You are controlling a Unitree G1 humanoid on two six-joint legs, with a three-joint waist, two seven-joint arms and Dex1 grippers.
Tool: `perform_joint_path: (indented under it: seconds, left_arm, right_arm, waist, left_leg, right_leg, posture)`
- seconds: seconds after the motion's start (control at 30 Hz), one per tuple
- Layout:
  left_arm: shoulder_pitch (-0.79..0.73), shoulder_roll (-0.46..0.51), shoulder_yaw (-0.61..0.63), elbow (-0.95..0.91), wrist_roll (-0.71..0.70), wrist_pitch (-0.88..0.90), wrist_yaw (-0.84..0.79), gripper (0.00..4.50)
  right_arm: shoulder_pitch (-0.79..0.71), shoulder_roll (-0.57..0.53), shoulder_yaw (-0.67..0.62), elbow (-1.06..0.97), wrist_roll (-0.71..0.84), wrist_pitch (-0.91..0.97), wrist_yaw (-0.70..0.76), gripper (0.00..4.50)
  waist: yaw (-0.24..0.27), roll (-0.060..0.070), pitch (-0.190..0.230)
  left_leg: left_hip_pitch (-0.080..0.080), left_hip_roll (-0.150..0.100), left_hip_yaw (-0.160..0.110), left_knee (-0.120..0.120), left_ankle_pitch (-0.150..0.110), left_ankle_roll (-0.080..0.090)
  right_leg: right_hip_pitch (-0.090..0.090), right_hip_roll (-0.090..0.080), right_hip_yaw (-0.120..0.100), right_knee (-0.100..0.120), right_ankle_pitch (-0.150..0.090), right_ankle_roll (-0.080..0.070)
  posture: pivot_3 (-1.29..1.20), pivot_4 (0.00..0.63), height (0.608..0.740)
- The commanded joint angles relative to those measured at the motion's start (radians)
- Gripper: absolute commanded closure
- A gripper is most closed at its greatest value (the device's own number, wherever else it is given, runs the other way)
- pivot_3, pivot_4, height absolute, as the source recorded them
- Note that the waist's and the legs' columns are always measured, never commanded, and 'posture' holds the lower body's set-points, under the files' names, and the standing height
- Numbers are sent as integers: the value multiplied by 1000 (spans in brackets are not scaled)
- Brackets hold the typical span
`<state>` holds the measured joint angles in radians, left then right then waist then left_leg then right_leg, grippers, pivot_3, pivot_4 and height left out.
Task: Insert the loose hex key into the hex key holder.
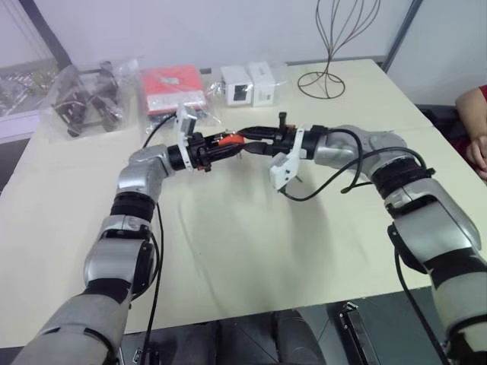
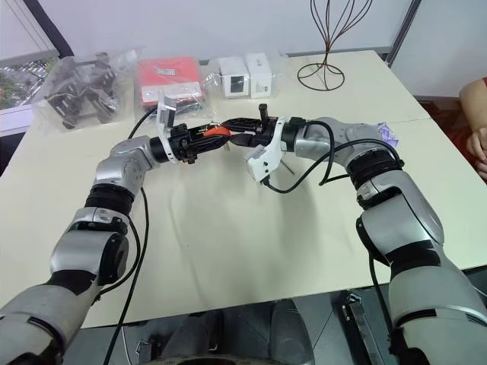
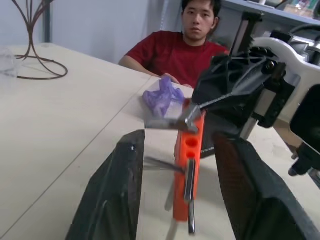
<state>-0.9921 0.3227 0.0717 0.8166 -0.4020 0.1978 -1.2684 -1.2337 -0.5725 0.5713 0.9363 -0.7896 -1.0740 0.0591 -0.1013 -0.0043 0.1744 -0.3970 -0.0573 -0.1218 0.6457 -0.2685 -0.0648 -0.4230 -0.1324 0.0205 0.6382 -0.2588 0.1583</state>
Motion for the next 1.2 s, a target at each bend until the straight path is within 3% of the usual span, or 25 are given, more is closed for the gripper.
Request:
perform_joint_path:
  seconds: [0.03, 0.13, 0.2, 0.43, 0.67, 0.83, 1.0, 1.2]
  left_arm:
    - [-12, 1, 23, -22, -5, -18, 2, 2631]
    - [-7, -3, 28, -27, -13, -15, 3, 3457]
    - [-3, -6, 31, -34, -21, -10, -3, 4425]
    - [7, -12, 29, -44, -18, -10, 7, 4425]
    - [21, -6, 22, -61, -7, -21, 25, 4500]
    - [70, 31, -7, -126, 24, -43, 12, 4500]
    - [112, 66, -10, -252, 36, -56, 38, 4500]
    - [215, 142, -85, -449, 96, -29, 27, 4500]
  right_arm:
    - [-15, 0, -37, -38, 29, 6, -4, 3511]
    - [-10, 1, -38, -44, 31, 8, -2, 3511]
    - [-8, 2, -37, -46, 33, 9, 0, 3511]
    - [-2, 4, -39, -43, 56, 13, 26, 3511]
    - [42, -3, -63, -23, 175, 79, 188, 49]
    - [143, -20, -190, -115, 386, 257, 350, 49]
    - [352, 4, -381, -482, 692, 937, 582, 49]
    - [500, 18, -518, -793, 896, 1708, 632, 49]
  waist:
    - [0, 0, 0]
    - [0, 0, 0]
    - [1, 0, 0]
    - [0, 0, 0]
    - [1, 0, 0]
    - [1, 0, 0]
    - [9, 0, 0]
    - [18, 0, 0]
  left_leg:
    - [0, 0, 0, 0, 0, 0]
    - [0, 0, 0, 0, 0, 0]
    - [0, 0, 0, 0, 0, 0]
    - [0, 0, 0, 0, 0, 0]
    - [0, 0, 0, 1, 0, 0]
    - [0, 0, 0, 1, 0, 0]
    - [-1, 0, -1, 2, 0, 0]
    - [-1, 0, -1, 4, -1, 1]
  right_leg:
    - [0, 0, 0, 0, 0, 0]
    - [0, 0, 0, 0, 0, 0]
    - [0, 0, 0, 0, 0, 0]
    - [0, 0, 0, 4, 0, 0]
    - [0, 0, 0, 5, 0, 0]
    - [0, 0, 0, 6, 0, 0]
    - [0, 0, 0, 6, 0, 0]
    - [0, -1, 0, 8, 0, 0]
  posture:
    - [0, 150, 740]
    - [0, 150, 740]
    - [0, 150, 740]
    - [0, 150, 740]
    - [0, 150, 740]
    - [0, 150, 740]
    - [0, 150, 740]
    - [0, 150, 740]
